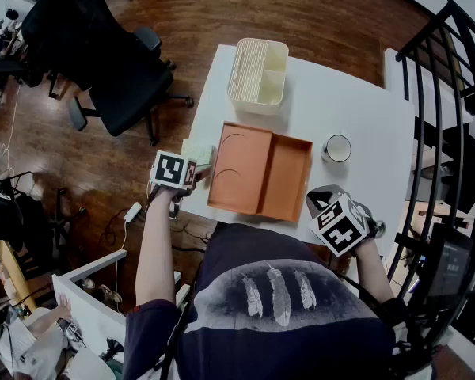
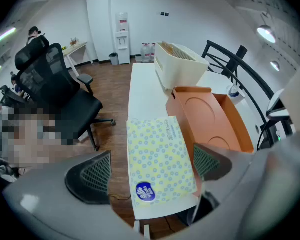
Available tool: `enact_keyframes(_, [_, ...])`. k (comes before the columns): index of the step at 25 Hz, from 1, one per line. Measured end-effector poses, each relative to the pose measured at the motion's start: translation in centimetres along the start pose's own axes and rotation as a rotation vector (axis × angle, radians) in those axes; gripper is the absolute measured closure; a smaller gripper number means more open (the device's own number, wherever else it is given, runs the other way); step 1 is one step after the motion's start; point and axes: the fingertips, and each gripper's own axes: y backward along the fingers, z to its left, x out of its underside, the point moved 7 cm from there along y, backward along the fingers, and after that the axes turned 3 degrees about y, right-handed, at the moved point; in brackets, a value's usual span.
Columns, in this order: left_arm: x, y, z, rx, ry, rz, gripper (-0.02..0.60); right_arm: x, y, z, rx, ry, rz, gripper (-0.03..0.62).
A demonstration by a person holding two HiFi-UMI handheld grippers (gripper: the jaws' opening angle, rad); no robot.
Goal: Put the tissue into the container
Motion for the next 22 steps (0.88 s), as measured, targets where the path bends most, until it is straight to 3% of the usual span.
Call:
enact_keyframes(9, [-0.2, -2.1, -0.3, -0.032, 0.013, 0.106, 0.069, 0.6, -0.5, -1.2, 0.002, -0.017, -0.004, 0.589])
enact_keyframes(14, [-0.2, -2.2, 0.1, 0.003, 0.019, 0.066, 0.075, 0.8, -0.8, -1.4, 0.014, -0.031, 0.002, 0.589])
enact_keyframes(15, [-0.2, -2.1, 0.1, 0.013, 0.02, 0.061, 0.086, 0.9, -0.8, -1.5, 0.014, -0.033, 0.004, 0.589])
enact_keyframes(17, [-0.2, -1.9, -0.1, 0.032, 0.026, 0.048, 0.172, 1.2, -0.8, -1.6, 0.015, -0.037, 0.007, 0.589])
enact_keyframes(22, [-0.1, -1.3, 0.1, 0.03, 0.03, 0.029, 0.189, 1.1, -0.7, -1.4, 0.021, -0.041, 0.01, 0.589])
